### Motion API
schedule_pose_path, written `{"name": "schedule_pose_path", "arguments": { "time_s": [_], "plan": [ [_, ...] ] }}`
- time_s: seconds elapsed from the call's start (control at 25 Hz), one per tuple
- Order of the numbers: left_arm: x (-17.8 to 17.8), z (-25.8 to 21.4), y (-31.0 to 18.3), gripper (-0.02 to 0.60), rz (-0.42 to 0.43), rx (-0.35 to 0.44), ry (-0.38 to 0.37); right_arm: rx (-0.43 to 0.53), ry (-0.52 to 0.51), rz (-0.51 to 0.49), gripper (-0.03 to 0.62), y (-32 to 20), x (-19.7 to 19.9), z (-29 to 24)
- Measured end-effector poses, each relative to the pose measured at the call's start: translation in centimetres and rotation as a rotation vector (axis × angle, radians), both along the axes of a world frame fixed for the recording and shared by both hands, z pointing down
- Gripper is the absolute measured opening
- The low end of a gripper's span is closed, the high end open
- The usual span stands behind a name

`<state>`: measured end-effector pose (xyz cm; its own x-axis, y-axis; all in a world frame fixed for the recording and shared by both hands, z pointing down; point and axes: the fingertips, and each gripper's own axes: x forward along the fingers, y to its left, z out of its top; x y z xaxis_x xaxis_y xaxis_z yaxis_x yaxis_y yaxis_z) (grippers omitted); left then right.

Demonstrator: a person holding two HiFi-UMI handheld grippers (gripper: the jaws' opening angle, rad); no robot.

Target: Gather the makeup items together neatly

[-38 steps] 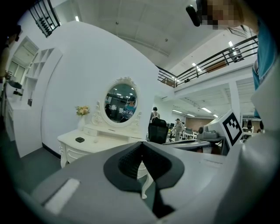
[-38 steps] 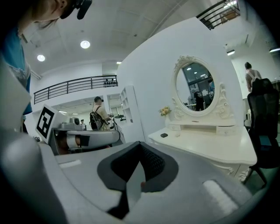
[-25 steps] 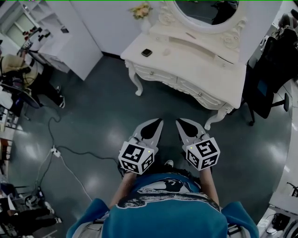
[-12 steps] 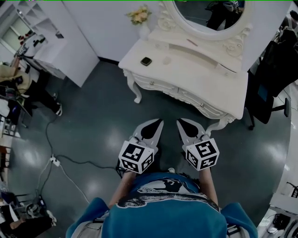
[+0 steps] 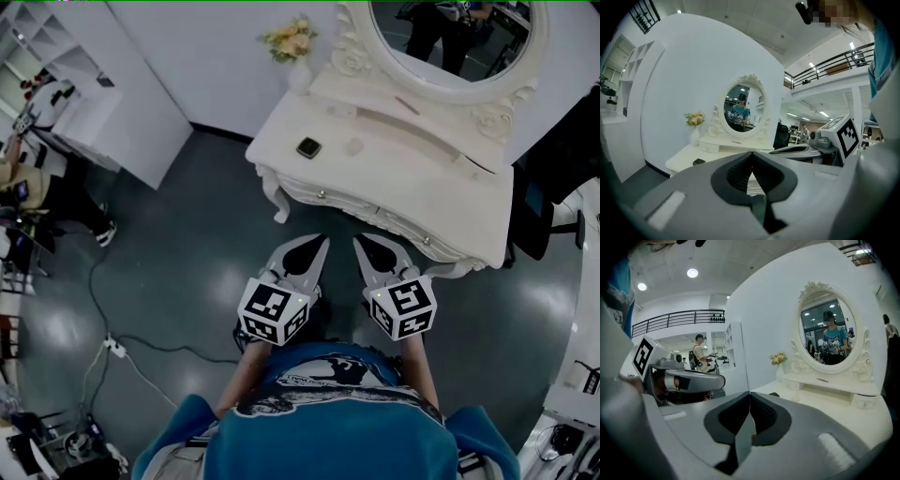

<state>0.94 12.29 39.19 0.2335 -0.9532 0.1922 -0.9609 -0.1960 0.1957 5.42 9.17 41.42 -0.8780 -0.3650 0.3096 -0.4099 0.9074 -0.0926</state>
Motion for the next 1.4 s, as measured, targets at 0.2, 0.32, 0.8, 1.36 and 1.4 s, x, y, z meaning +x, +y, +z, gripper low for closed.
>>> {"name": "schedule_pose_path", "arguments": {
  "time_s": [0.2, 0.32, 0.8, 1.36, 1.4],
  "plan": [
    [-5.1, -0.2, -3.1, 0.015, 0.036, 0.003, 0.007, 0.000, 0.011, 0.032, 0.009, -2.3, -5.0, -0.2],
    [-7.1, -0.3, -4.5, 0.015, 0.061, 0.014, 0.014, -0.005, 0.020, 0.062, 0.009, -3.4, -6.6, 0.1],
    [-8.7, 1.3, -5.7, 0.015, 0.123, -0.012, 0.067, -0.040, 0.093, 0.132, 0.009, -4.4, -7.7, 2.1],
    [-10.7, 2.6, -7.7, 0.015, 0.073, -0.044, 0.075, -0.071, 0.120, 0.120, 0.009, -8.2, -8.7, 4.1],
    [-11.0, 2.6, -8.2, 0.015, 0.068, -0.048, 0.071, -0.074, 0.121, 0.120, 0.009, -9.0, -8.9, 4.3]
  ]
}}
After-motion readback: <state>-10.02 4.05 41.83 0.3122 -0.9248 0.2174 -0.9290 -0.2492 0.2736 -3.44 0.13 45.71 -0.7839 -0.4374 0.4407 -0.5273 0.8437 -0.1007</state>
